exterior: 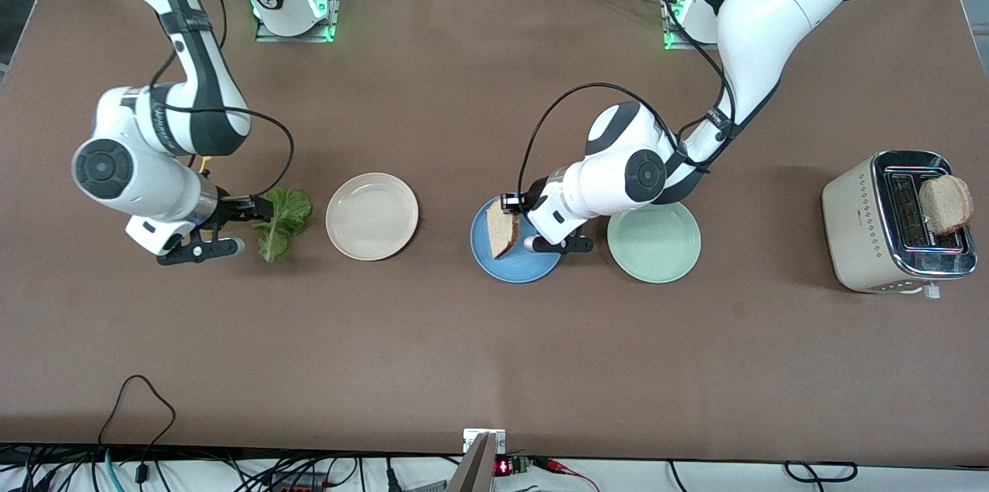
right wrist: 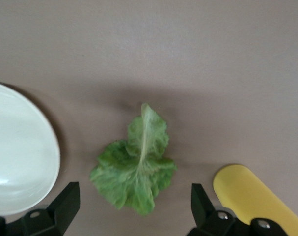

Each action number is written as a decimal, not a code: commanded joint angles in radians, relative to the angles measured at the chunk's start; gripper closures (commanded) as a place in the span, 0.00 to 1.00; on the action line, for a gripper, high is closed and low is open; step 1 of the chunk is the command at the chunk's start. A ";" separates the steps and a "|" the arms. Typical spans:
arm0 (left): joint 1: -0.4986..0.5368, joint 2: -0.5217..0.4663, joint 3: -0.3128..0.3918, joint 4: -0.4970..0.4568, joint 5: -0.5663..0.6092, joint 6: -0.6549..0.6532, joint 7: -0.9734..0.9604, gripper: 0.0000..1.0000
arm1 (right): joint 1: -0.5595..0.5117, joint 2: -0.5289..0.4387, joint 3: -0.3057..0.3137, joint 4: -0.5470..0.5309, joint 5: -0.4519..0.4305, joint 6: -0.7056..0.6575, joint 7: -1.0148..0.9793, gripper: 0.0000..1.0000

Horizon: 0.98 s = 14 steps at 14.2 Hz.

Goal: Make sandwich in blue plate with both arms
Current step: 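Lay the bread on the blue plate while the right gripper grasps the lettuce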

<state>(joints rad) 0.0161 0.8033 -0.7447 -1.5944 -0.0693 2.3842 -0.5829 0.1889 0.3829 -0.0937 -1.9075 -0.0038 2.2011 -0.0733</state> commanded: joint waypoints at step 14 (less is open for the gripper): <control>0.108 -0.050 0.097 0.013 -0.001 -0.090 0.035 0.00 | -0.003 0.171 -0.004 -0.094 -0.005 0.333 0.115 0.16</control>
<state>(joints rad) 0.0658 0.8083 -0.6405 -1.5867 -0.0690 2.3747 -0.5705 0.1853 0.5547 -0.0988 -2.0005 -0.0034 2.5226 0.0278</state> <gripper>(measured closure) 0.000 0.018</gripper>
